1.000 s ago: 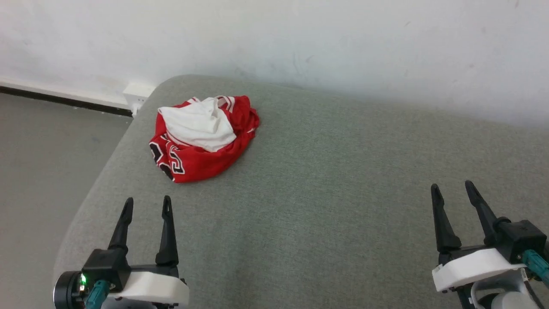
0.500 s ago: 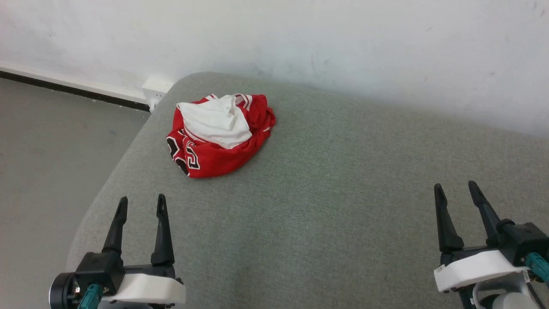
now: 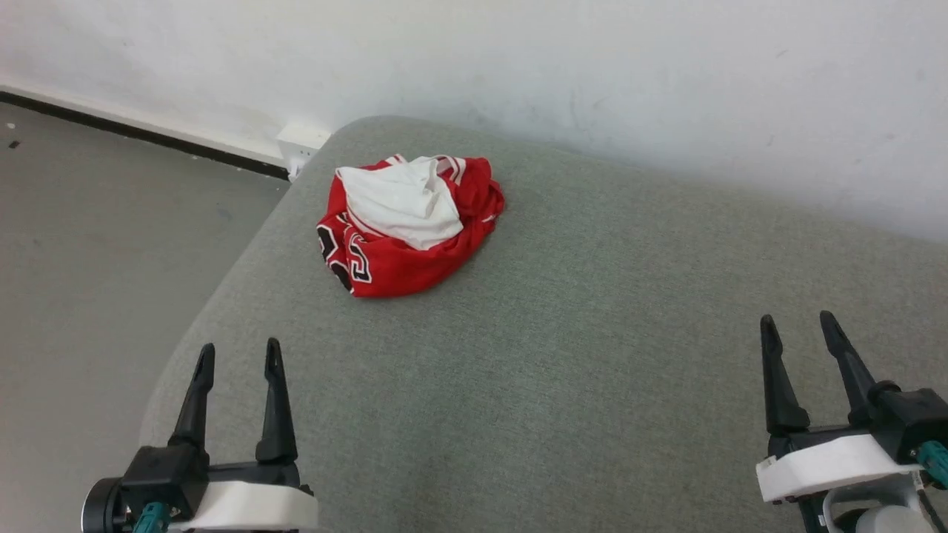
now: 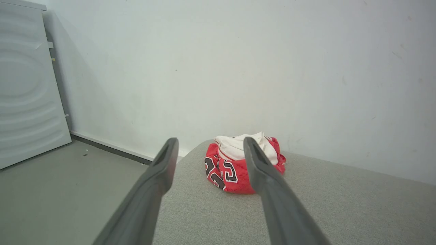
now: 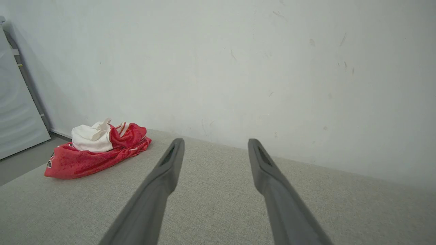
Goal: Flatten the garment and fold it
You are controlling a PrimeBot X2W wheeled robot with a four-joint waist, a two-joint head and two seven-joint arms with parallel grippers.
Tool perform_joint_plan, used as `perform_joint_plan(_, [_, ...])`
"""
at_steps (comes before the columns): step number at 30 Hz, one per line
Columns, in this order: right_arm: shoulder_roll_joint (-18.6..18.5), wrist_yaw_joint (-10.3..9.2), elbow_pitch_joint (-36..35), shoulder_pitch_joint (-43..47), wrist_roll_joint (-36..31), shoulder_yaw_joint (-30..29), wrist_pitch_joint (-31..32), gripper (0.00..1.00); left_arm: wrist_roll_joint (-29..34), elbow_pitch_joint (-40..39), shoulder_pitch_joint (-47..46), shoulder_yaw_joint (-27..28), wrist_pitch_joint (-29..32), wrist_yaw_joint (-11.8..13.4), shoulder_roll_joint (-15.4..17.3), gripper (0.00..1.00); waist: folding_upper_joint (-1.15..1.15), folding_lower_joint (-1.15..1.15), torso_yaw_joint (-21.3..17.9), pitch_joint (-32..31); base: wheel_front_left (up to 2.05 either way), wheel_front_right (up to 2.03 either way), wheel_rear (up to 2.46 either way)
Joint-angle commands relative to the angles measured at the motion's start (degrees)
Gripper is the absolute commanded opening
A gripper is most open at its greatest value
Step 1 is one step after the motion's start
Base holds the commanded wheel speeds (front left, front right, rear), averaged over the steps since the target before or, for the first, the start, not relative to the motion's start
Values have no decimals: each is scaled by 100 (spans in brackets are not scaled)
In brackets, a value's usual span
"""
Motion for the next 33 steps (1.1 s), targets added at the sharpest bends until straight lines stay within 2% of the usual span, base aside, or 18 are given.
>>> perform_joint_plan(1, [15, -5, 19, 21, 47, -25, -68, 100, -50, -39, 50, 25, -62, 41, -24, 100, 0, 0, 75, 17, 0, 0, 0])
perform_joint_plan(17, [15, -5, 41, -2, 51, -18, -110, 100, -68, -82, 74, -2, -103, 94, -25, 100, 0, 0, 93, 42, 0, 0, 0])
perform_joint_plan(21, [15, -5, 23, 0, 45, -15, -110, 100, 85, -30, 73, -36, -103, 75, -25, 100, 0, 0, 60, 67, 0, 0, 0])
perform_joint_plan(24, [15, -5, 4, 3, 26, -44, -110, 100, -9, 21, 10, -122, -103, -10, -25, 100, 0, 0, 51, 110, 0, 0, 0])
perform_joint_plan(27, [15, -5, -32, 11, -2, -65, -110, 100, -177, 92, -241, -147, -75, -227, 48, 100, 0, 0, 43, 181, 0, 0, 0])
perform_joint_plan(31, [15, -5, -100, 9, -42, -109, -110, 100, -492, -236, -888, -148, 335, -486, 205, 100, 0, 0, 29, 336, 0, 0, 0])
perform_joint_plan(33, [15, -5, -133, -1, -85, -126, -110, 100, -563, -352, -1289, -129, 599, -565, 385, 100, 0, 0, 33, 452, 0, 0, 0])
